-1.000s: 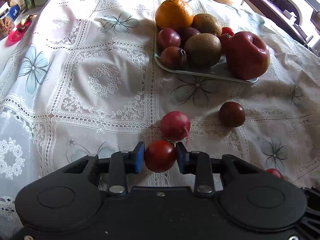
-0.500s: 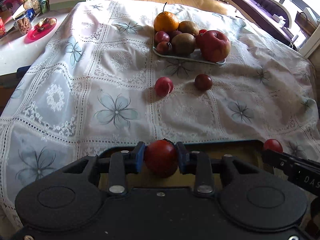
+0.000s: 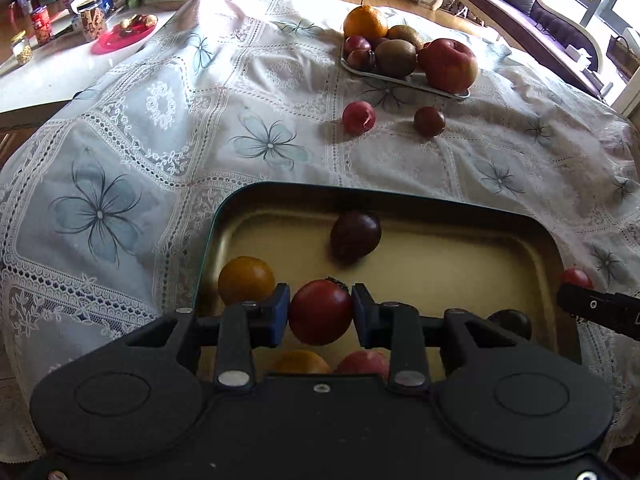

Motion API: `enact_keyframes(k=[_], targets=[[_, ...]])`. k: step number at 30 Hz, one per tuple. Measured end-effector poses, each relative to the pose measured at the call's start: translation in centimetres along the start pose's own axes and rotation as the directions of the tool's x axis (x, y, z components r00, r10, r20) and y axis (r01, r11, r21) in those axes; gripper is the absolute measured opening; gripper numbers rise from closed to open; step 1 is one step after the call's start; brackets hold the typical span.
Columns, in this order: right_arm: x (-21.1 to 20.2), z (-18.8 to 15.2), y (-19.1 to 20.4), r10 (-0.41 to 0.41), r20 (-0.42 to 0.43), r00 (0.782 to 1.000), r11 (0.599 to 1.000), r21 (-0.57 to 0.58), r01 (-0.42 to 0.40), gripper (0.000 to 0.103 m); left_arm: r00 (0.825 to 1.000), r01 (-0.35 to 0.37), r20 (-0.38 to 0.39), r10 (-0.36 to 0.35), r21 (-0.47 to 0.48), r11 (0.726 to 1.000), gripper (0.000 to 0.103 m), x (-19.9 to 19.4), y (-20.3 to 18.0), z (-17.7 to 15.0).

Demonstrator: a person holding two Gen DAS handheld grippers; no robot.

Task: Organize fruits
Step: 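Carry both tomatoes into the gold tray and release them from both tools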

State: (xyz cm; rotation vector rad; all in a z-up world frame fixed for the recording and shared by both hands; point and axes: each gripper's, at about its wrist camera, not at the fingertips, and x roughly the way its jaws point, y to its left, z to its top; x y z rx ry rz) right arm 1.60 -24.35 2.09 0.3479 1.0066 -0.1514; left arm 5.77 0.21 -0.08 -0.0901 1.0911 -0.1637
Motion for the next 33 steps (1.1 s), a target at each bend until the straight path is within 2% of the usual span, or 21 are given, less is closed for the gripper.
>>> enact_keyframes(k=[3, 10, 23, 33], targets=[[0.6, -0.5, 0.2, -0.032, -0.002, 0.999, 0.999, -0.011, 0.032, 0.033, 1.0, -0.027, -0.001, 0.027, 0.001, 1.0, 0.042, 0.4, -0.1, -0.1], [1.4, -0.9, 0.4, -0.046, -0.017, 0.999, 0.999, -0.028, 0.045, 0.033, 0.997, -0.077, 0.025, 0.077, 0.029, 0.997, 0.042, 0.7, -1.0, -0.3], [1.6, -1.0, 0.3, -0.035, -0.023, 0.999, 0.999, -0.03, 0.035, 0.033, 0.997, -0.07, -0.024, 0.072, 0.067, 0.995, 0.043, 2.2, -2.0, -0.8], [1.7, -1.0, 0.3, -0.019, -0.031, 0.999, 1.0, -0.022, 0.018, 0.035, 0.997, -0.073, 0.018, 0.072, 0.075, 0.995, 0.043, 0.9, -2.2, -1.2]])
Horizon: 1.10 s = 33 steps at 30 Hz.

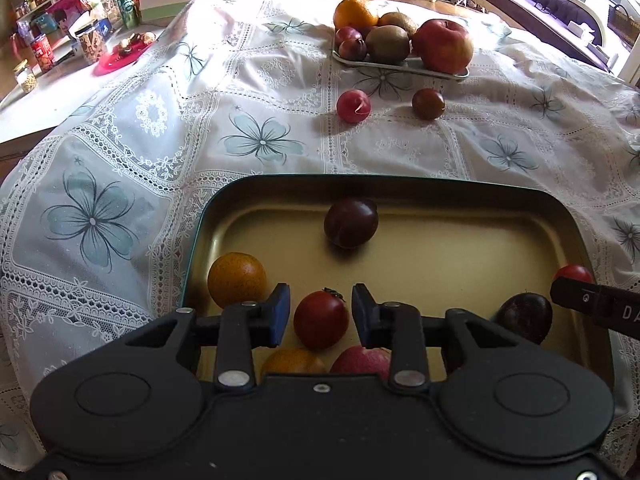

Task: Organize fruits
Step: 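Carry both tomatoes into the gold tray and release them from both tools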

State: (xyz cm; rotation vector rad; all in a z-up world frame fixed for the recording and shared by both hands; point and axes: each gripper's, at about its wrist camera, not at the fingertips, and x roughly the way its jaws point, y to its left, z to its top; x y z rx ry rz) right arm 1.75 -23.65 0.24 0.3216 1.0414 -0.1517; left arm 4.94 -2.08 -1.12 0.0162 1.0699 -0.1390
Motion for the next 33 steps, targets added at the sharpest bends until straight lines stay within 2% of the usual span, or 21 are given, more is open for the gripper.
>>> enact_keyframes(k=[7, 33], targets=[[-0.68, -0.12, 0.12, -0.004, 0.032, 0.999, 1.0, -0.007, 0.004, 0.034, 1.0, 0.004, -0.017, -0.005, -0.002, 1.0, 0.043, 0.3, -0.05, -0.28], [-0.24, -0.39, 0.78, 0.012, 0.003, 1.0, 0.999, -0.034, -0.012, 0.034, 0.999, -0.002, -0.054, 0.002, -0.005, 1.0, 0.043, 0.98, 0.02, -0.5]])
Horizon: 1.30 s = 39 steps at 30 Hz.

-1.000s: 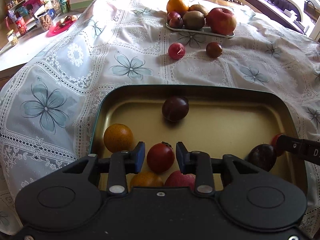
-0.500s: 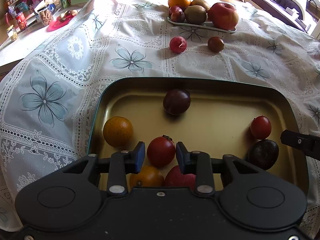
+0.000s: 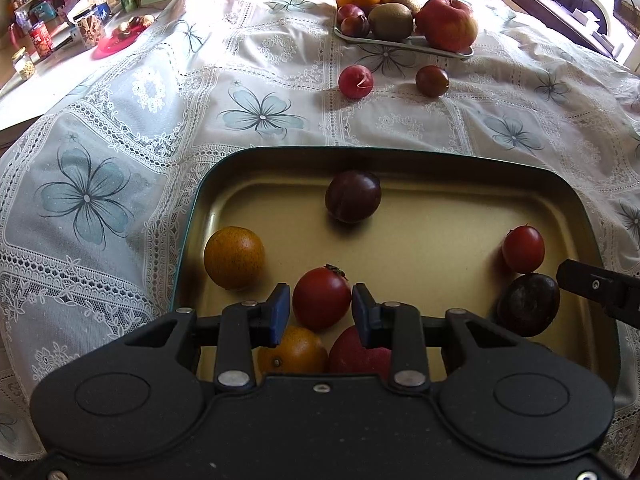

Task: Organize fruits
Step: 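Carry both tomatoes into the gold tray and release them from both tools, then withdraw both open tools back toward the remaining fruit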

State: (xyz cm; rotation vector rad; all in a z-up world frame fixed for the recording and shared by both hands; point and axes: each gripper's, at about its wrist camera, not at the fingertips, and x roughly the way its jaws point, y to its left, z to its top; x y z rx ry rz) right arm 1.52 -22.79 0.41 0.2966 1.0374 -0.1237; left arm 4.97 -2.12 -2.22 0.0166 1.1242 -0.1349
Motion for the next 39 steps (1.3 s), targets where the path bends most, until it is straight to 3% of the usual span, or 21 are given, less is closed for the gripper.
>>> enact_keyframes(k=[13, 18, 28, 39], targets=[[-0.1, 1.5, 0.7, 0.06, -0.032, 0.998, 0.998, -0.019, -0.06, 0.034, 0.999, 0.024, -0.028, -0.023, 0.036, 0.999, 0.042, -0.1, 0.0, 1.4], [0.8, 3.7, 1.1, 0.067, -0.053, 0.996, 0.997, -0.035, -0.069, 0.034, 0.998, 0.055, -0.037, -0.053, 0.063, 0.996, 0.042, -0.2, 0.1, 4.0], [4.7, 9.2, 2.1, 0.076, -0.098, 0.992, 0.995, -0.055, -0.081, 0.034, 1.0, -0.001, -0.005, 0.002, 0.11, 0.994, 0.042, 0.9, 0.2, 10.6], [10.0, 16.1, 4.6, 0.102, -0.128, 0.987, 0.993, -0.039, -0.107, 0.034, 1.0, 0.016, -0.028, -0.014, 0.084, 0.996, 0.042, 4.3, 0.5, 16.6]])
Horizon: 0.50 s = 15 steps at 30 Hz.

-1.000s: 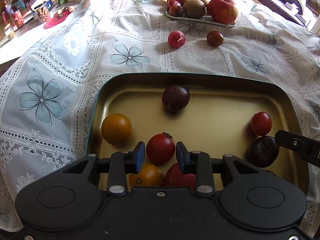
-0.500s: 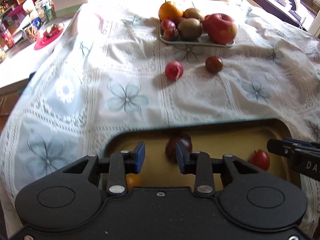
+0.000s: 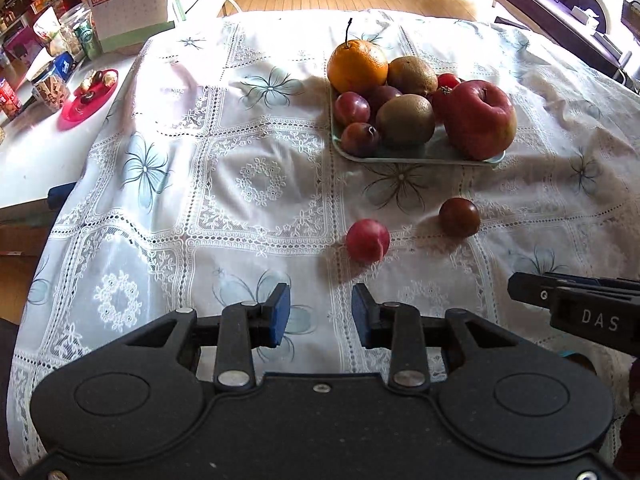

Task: Organize fruits
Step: 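Withdraw both open tools back toward the remaining fruit, then grasp the dark red plum with the right tool while the left tool grasps the red radish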

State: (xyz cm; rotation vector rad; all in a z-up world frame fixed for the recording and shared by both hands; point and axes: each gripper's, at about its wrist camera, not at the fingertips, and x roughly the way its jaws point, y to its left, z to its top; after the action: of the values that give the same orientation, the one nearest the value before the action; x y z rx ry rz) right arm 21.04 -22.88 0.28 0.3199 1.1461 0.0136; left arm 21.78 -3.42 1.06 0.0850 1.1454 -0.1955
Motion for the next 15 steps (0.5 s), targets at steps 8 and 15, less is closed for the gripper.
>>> enact_keyframes(k=[8, 15], targets=[[3.5, 2.6, 1.4, -0.075, 0.057, 0.996, 0.997, -0.011, 0.076, 0.034, 0.999, -0.041, 0.024, 0.041, -0.008, 0.999, 0.042, 1.8, 0.6, 1.8], [5.2, 3.6, 1.9, -0.06, 0.073, 0.996, 0.998, -0.007, 0.061, 0.035, 0.997, -0.064, 0.043, 0.063, 0.021, 0.998, 0.042, 2.6, 1.3, 2.4]])
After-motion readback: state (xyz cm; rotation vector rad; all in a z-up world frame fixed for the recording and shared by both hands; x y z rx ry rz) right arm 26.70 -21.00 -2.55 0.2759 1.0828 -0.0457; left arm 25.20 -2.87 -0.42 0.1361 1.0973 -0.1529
